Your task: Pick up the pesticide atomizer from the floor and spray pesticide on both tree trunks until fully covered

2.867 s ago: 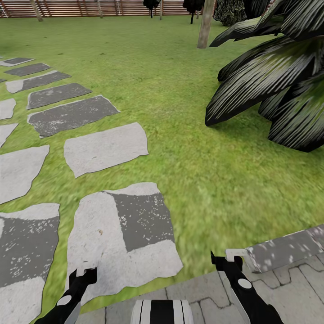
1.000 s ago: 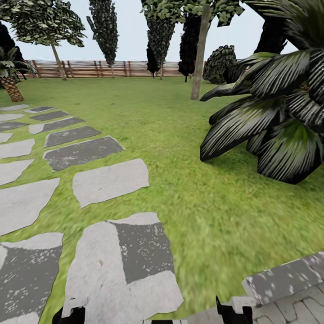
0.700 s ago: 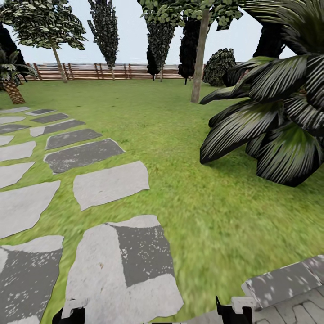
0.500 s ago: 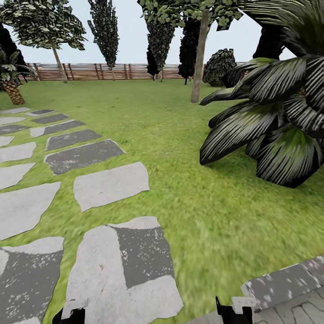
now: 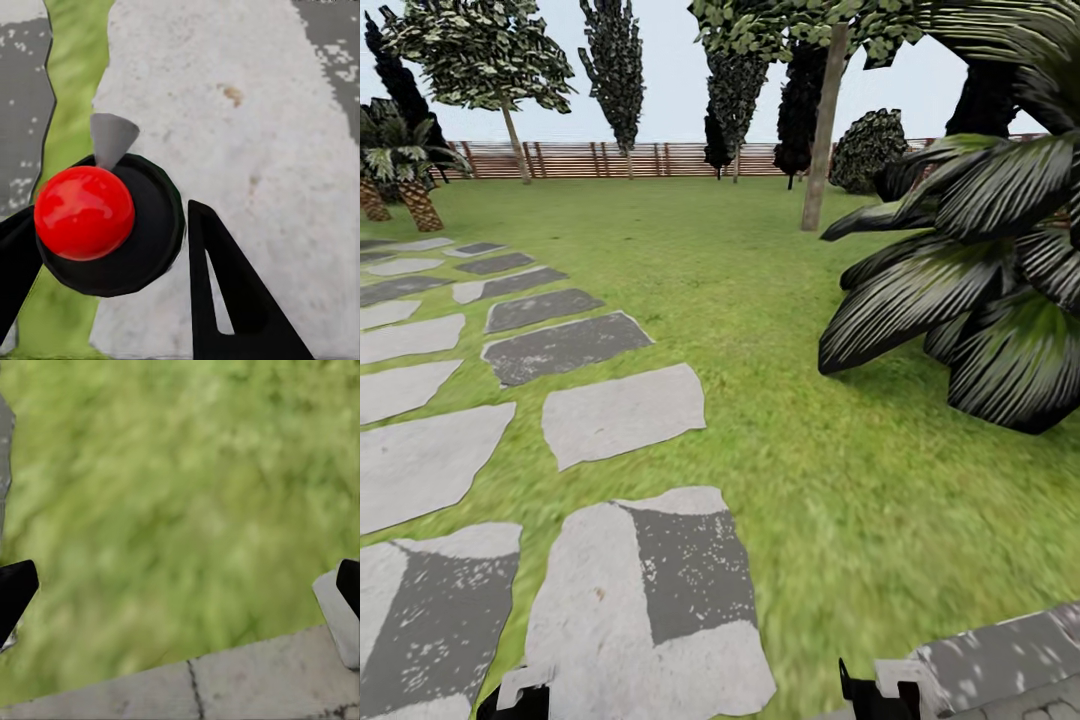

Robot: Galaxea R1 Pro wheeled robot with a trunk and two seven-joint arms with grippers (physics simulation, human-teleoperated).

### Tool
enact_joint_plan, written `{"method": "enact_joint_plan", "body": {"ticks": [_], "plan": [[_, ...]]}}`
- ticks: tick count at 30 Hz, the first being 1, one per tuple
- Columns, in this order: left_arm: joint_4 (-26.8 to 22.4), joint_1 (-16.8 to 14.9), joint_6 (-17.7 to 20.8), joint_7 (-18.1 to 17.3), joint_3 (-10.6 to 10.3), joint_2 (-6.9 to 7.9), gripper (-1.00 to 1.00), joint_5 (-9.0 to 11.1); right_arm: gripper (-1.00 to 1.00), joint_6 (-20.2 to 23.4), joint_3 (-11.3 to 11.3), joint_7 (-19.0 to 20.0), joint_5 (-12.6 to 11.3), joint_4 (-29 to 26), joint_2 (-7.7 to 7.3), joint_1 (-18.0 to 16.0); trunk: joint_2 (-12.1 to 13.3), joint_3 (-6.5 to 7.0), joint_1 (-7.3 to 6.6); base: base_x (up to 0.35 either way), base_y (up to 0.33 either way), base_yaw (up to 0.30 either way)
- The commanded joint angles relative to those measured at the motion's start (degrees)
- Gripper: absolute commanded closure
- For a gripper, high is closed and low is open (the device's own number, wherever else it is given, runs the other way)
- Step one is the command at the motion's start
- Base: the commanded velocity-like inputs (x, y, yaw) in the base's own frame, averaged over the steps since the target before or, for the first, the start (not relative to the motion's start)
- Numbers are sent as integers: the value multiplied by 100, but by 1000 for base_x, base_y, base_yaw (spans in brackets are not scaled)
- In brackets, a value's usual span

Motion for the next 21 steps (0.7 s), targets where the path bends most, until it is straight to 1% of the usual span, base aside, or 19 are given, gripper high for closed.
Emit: {"method": "enact_joint_plan", "body": {"ticks": [1,3,11,15,21], "plan": [[7,-4,-20,1,2,-1,100,12,-100,-15,3,-21,8,3,0,-1,40,14,-24,0,0,273],[7,-4,-20,1,2,-1,100,12,-100,-15,4,-21,8,3,1,-1,120,50,-68,0,0,275],[7,-4,-20,1,2,-3,100,12,-100,-15,5,-21,8,3,4,-1,120,50,-68,12,0,260],[7,-4,-20,1,2,-6,100,18,-100,-21,-1,-26,7,3,-3,-1,120,50,-68,223,0,72],[7,-4,-20,1,2,-11,100,12,-100,-24,-3,-21,8,3,-18,-1,120,50,-68,329,0,5]]}}
